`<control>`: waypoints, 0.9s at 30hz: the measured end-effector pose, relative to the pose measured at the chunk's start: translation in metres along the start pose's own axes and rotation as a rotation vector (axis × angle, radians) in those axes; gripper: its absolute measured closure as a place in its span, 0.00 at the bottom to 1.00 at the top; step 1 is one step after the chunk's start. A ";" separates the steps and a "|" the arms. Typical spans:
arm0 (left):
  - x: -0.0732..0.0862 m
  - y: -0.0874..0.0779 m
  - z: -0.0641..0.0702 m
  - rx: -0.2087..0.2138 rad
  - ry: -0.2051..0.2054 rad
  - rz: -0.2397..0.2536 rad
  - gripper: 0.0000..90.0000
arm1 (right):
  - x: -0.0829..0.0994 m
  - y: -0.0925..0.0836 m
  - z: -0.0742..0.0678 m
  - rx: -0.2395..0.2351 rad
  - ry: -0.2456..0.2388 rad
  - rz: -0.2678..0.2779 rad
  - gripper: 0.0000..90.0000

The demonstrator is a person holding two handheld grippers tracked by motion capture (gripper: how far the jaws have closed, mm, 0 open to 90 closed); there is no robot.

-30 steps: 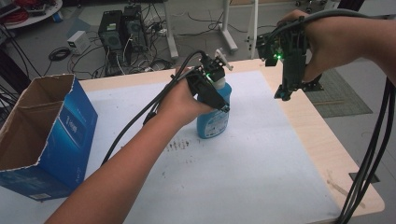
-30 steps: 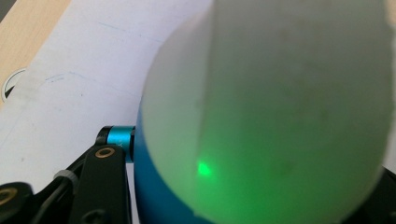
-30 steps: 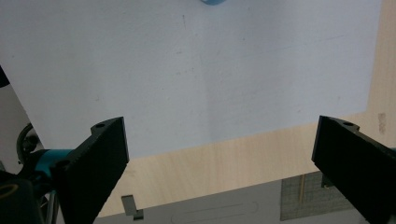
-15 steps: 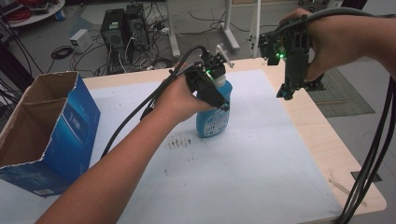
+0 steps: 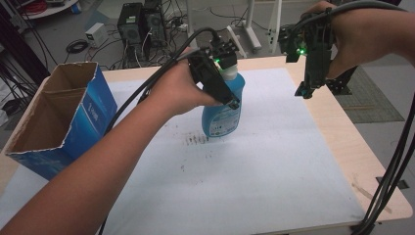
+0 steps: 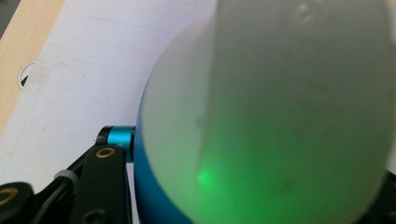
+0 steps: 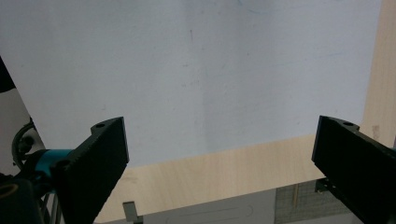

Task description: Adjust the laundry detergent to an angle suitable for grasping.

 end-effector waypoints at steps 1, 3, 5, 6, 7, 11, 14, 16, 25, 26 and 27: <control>0.002 -0.004 0.002 0.007 0.013 -0.004 0.48 | -0.002 0.000 0.000 0.001 -0.006 0.003 0.03; 0.006 -0.010 0.007 0.026 0.034 -0.015 0.48 | -0.006 0.001 -0.001 -0.002 -0.015 0.005 0.03; 0.010 -0.016 0.011 0.041 0.043 -0.022 0.48 | -0.009 0.002 -0.003 -0.004 -0.022 0.004 0.03; 0.012 -0.019 0.013 0.045 0.042 -0.023 0.48 | -0.012 0.003 -0.003 -0.002 -0.026 0.005 0.03; 0.014 -0.022 0.014 0.049 0.047 -0.025 0.48 | -0.014 0.004 -0.004 -0.002 -0.032 0.006 0.03; 0.023 -0.034 0.023 0.051 0.068 -0.011 0.48 | -0.021 0.007 -0.008 -0.009 -0.039 0.013 0.03; 0.030 -0.043 0.030 0.056 0.080 0.002 0.48 | -0.024 0.013 -0.010 -0.017 -0.039 0.014 0.03; 0.035 -0.047 0.034 0.066 0.079 0.006 0.48 | -0.025 0.016 -0.012 -0.021 -0.043 0.015 0.03; 0.061 -0.060 0.048 0.139 0.149 -0.027 0.48 | -0.036 0.022 -0.015 -0.027 -0.065 0.020 0.03; 0.064 -0.061 0.048 0.144 0.147 -0.034 0.48 | -0.037 0.023 -0.015 -0.030 -0.071 0.020 0.03; 0.066 -0.061 0.049 0.149 0.148 -0.036 0.48 | -0.037 0.023 -0.016 -0.029 -0.069 0.017 0.03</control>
Point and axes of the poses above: each handheld gripper's, and its own axes: y roughly forward along the jaws, x roughly out of its underside, z roughly to its right, the point moved 6 cm from there along y, roughly forward along the jaws, and after that the axes turned 10 degrees about z, right-handed, at the moved point
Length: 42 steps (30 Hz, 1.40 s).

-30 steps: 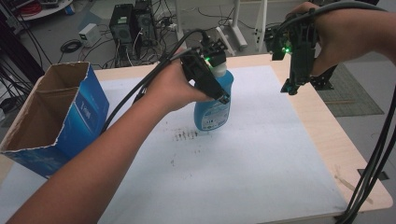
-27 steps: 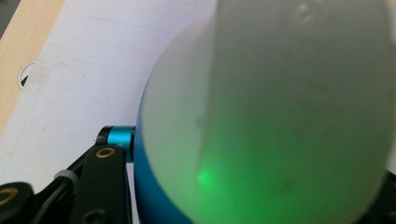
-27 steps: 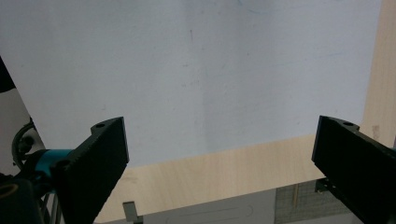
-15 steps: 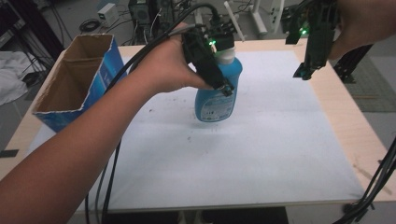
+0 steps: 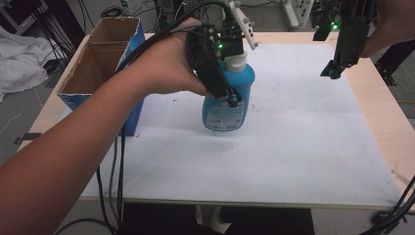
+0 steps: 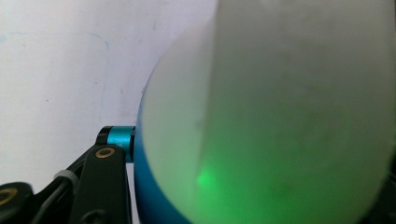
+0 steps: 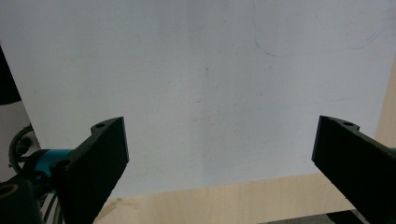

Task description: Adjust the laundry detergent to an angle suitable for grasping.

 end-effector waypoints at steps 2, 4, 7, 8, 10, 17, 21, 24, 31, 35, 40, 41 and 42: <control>0.005 0.000 0.001 0.011 0.003 0.002 0.48 | 0.000 0.000 0.000 0.001 0.000 -0.002 0.03; 0.010 0.000 0.002 0.025 0.007 0.015 0.48 | 0.000 0.000 0.000 0.001 0.000 -0.002 0.03; 0.018 0.001 0.003 0.047 0.009 0.032 0.48 | 0.000 -0.001 -0.001 0.002 -0.001 -0.002 0.03; 0.020 0.001 0.003 0.055 0.004 0.041 0.48 | 0.000 -0.001 -0.001 0.004 -0.001 -0.002 0.03; 0.023 0.001 0.003 0.071 0.003 0.055 0.48 | 0.000 -0.001 -0.002 0.002 -0.002 -0.002 0.03; 0.032 -0.003 0.007 0.124 0.051 0.059 0.48 | 0.001 -0.001 -0.002 0.005 -0.006 -0.006 0.03; 0.037 -0.003 0.012 0.160 0.104 0.058 0.48 | 0.002 -0.001 -0.002 0.007 -0.005 -0.008 0.03; 0.040 0.000 0.017 0.190 0.164 0.060 0.48 | 0.002 -0.001 -0.002 0.008 -0.004 -0.007 0.03; 0.046 0.006 0.024 0.253 0.204 0.070 0.48 | 0.002 0.000 -0.003 0.008 -0.002 -0.010 0.03; 0.051 0.007 0.025 0.265 0.236 0.081 0.48 | 0.002 0.002 -0.004 0.004 -0.003 -0.015 0.03; 0.056 0.008 0.024 0.275 0.250 0.082 0.48 | 0.003 0.002 -0.003 0.006 -0.002 -0.013 0.03; 0.057 0.008 0.024 0.276 0.253 0.083 0.48 | 0.003 0.002 -0.003 0.005 -0.002 -0.012 0.03; 0.058 0.008 0.023 0.280 0.265 0.082 0.48 | 0.003 0.002 -0.003 0.006 -0.002 -0.012 0.03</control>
Point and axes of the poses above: each handheld gripper's, and its own axes: y roughly forward along the jaws, x roughly out of its underside, z roughly to its right, the point moved 6 cm from there along y, roughly forward along the jaws, and after that the axes turned 10 degrees about z, right-handed, at the moved point
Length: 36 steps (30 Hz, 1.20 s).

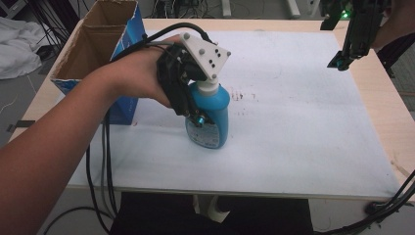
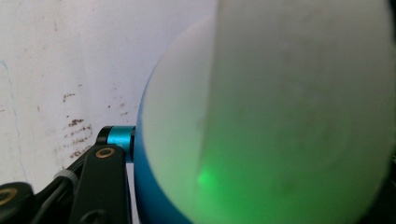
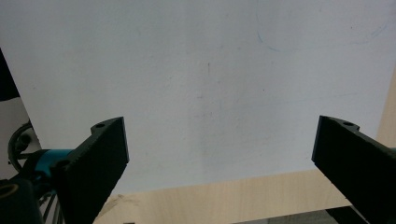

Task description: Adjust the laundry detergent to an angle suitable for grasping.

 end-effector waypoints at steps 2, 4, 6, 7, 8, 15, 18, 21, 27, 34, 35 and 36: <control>0.002 0.001 0.000 0.004 -0.001 0.001 0.48 | 0.000 0.000 0.000 0.002 0.003 0.000 0.03; 0.003 0.000 0.000 0.007 0.003 -0.002 0.48 | 0.000 0.000 0.000 0.002 0.003 0.001 0.03; 0.004 0.001 -0.001 0.012 0.004 0.007 0.48 | 0.000 0.000 0.000 0.000 -0.001 0.003 0.03; 0.005 0.002 0.000 0.015 0.002 0.010 0.48 | 0.000 0.000 0.000 0.000 0.003 0.002 0.03; 0.005 0.002 -0.001 0.016 0.004 0.009 0.48 | 0.001 0.000 0.000 0.001 0.006 0.000 0.03; 0.005 0.002 0.000 0.020 0.006 0.010 0.47 | 0.001 0.001 0.001 0.000 0.009 0.001 0.03; 0.004 0.003 -0.001 0.015 -0.003 0.001 0.47 | 0.001 0.002 0.001 -0.002 0.007 0.001 0.03; 0.004 0.005 0.000 0.014 -0.003 -0.004 0.47 | 0.001 0.002 0.001 -0.004 0.004 0.000 0.03; 0.004 0.004 0.000 -0.006 -0.024 -0.026 0.43 | 0.001 0.003 0.001 -0.004 0.007 0.001 0.03; 0.004 -0.002 0.001 -0.030 -0.050 -0.022 0.35 | 0.001 0.003 0.001 -0.005 0.004 0.004 0.03; 0.004 -0.003 0.002 -0.030 -0.057 -0.028 0.34 | 0.001 0.003 0.001 -0.006 0.003 0.003 0.03; 0.005 -0.003 0.002 -0.039 -0.060 -0.036 0.34 | 0.001 0.004 0.001 -0.005 0.003 0.001 0.03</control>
Point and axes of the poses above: each handheld gripper's, and its own axes: y roughly forward along the jaws, x roughly out of its underside, z roughly to its right, the point moved 6 cm from there along y, roughly forward along the jaws, and after that the axes turned 10 degrees about z, right-handed, at the moved point
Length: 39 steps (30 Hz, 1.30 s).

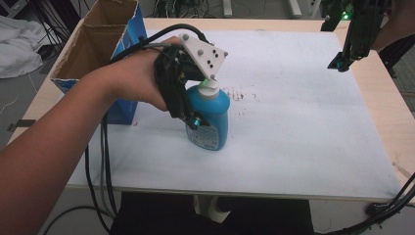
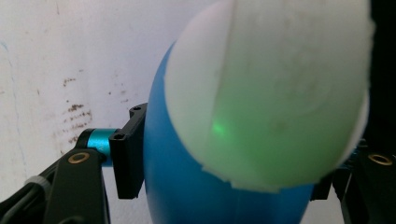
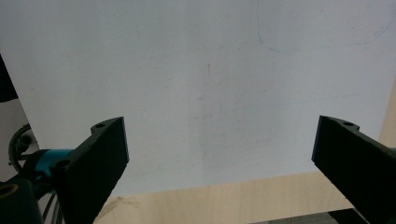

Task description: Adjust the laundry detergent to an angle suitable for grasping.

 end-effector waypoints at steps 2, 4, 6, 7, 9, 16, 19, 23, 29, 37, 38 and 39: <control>0.000 -0.002 0.001 0.002 0.000 -0.012 0.33 | 0.000 0.000 0.000 -0.001 0.003 -0.001 0.03; 0.000 -0.004 0.001 -0.005 -0.006 -0.016 0.31 | -0.001 0.001 0.000 -0.003 -0.001 0.001 0.03; -0.002 -0.006 0.002 -0.009 -0.019 -0.018 0.31 | -0.002 0.002 0.000 -0.004 -0.005 0.003 0.03; -0.002 -0.008 0.002 -0.008 -0.014 -0.028 0.30 | -0.002 0.002 0.000 -0.004 -0.004 0.003 0.03; -0.002 -0.011 0.002 -0.014 -0.017 -0.053 0.29 | -0.003 0.002 0.001 -0.005 -0.007 0.003 0.03; -0.001 -0.021 0.002 -0.036 -0.054 -0.123 0.22 | -0.003 0.002 0.001 -0.007 -0.002 0.003 0.03; 0.000 -0.027 0.001 -0.041 -0.066 -0.156 0.20 | -0.002 0.002 0.002 -0.006 -0.004 0.002 0.03; 0.001 -0.038 -0.001 -0.053 -0.098 -0.208 0.17 | -0.001 0.002 0.002 -0.008 -0.004 0.004 0.03; 0.004 -0.051 -0.002 -0.066 -0.148 -0.268 0.08 | 0.000 0.001 0.002 -0.006 -0.003 0.006 0.03; 0.004 -0.063 -0.002 -0.076 -0.181 -0.324 0.05 | 0.002 -0.001 0.002 -0.004 0.003 0.008 0.03; 0.004 -0.065 -0.002 -0.081 -0.181 -0.334 0.04 | 0.002 -0.001 0.002 -0.003 0.004 0.008 0.03; 0.004 -0.067 -0.002 -0.080 -0.187 -0.342 0.03 | 0.001 -0.001 0.002 -0.003 0.004 0.009 0.03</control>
Point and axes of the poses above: each handheld gripper's, and its own axes: y roughly forward along the jaws, x roughly out of its underside, z roughly to its right, the point moved 6 cm from there along y, roughly forward along the jaws, and after that the axes turned 10 degrees about z, right-handed, at the moved point
